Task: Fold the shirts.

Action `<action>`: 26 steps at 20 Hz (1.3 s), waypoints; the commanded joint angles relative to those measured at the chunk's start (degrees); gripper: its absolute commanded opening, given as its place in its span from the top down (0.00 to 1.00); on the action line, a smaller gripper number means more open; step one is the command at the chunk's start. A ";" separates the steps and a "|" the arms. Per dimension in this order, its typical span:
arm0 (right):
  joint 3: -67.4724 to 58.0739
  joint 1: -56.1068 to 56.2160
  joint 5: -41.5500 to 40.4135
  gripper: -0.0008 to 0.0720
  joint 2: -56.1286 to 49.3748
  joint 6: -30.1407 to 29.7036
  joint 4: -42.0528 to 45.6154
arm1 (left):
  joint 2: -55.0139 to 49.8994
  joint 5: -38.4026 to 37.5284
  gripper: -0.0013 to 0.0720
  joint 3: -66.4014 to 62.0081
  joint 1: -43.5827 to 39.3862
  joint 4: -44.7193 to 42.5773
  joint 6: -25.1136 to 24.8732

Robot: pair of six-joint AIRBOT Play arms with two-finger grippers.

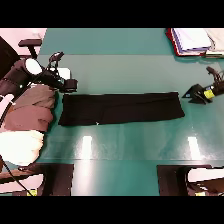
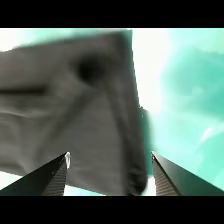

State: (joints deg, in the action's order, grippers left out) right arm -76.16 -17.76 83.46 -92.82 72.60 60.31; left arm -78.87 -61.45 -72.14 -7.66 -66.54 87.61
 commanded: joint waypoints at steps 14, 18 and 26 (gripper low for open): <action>-2.05 6.51 -0.17 0.97 -0.61 -7.28 -13.81 | -14.99 11.54 0.95 -5.86 -19.54 11.76 3.93; -9.11 9.09 3.15 0.97 7.04 -4.17 -20.44 | -21.35 11.76 0.95 -10.99 -21.53 12.33 3.89; -18.38 24.41 1.20 0.97 12.33 -1.70 -26.34 | -30.97 10.99 0.95 -21.20 -25.29 13.40 3.89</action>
State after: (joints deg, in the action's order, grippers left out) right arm -91.48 1.63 85.69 -81.52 70.02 36.32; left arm -107.42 -50.39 -90.72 -31.79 -53.28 91.53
